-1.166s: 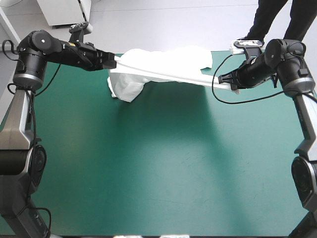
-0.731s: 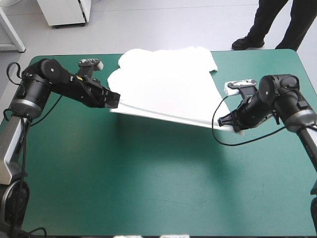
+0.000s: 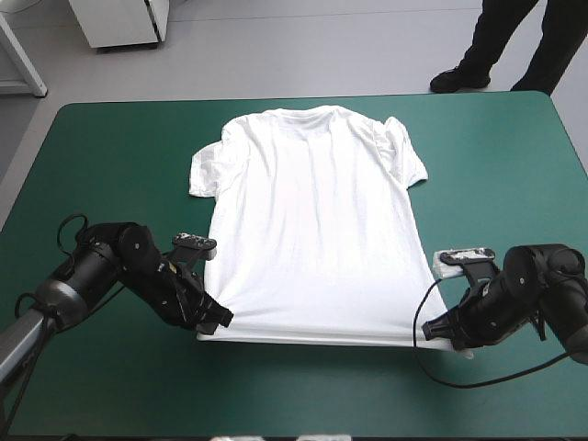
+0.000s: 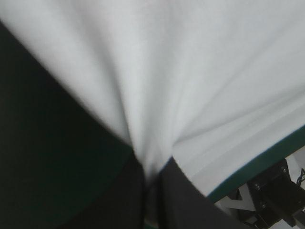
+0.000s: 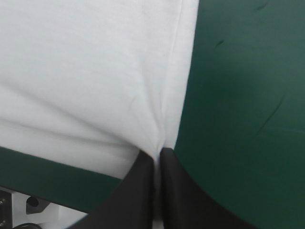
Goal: Fold the cloth
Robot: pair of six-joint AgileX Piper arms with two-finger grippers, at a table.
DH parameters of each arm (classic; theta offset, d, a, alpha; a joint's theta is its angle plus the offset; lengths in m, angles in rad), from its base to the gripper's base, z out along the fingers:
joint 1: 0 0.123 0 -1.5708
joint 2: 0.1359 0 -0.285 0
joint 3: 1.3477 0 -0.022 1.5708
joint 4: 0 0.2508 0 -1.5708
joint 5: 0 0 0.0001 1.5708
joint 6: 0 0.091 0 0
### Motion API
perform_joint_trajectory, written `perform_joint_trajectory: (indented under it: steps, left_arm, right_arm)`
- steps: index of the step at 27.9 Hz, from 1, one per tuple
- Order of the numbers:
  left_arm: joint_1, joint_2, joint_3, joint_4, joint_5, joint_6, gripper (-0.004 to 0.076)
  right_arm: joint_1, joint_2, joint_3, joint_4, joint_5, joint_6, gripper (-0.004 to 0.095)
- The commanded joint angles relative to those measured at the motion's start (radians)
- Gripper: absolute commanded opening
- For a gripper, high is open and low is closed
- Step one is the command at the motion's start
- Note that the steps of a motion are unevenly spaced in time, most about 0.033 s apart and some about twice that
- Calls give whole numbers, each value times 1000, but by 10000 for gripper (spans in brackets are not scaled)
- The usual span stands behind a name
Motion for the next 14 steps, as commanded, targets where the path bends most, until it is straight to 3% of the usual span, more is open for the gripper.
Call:
perform_joint_trajectory:
  steps: [1, 7, 14]
  left_arm:
    - [-3, -71, 30, 16, 88, -17, -10]
    - [-3, -117, 68, 16, 88, -18, 3]
    - [-3, -140, 82, 32, 88, -18, 177]
  right_arm:
    - [-4, -40, 30, -35, 7, -3, -17]
    - [-4, -39, 44, 23, -8, -38, 11]
    - [-4, -39, 44, 59, 0, -61, 296]
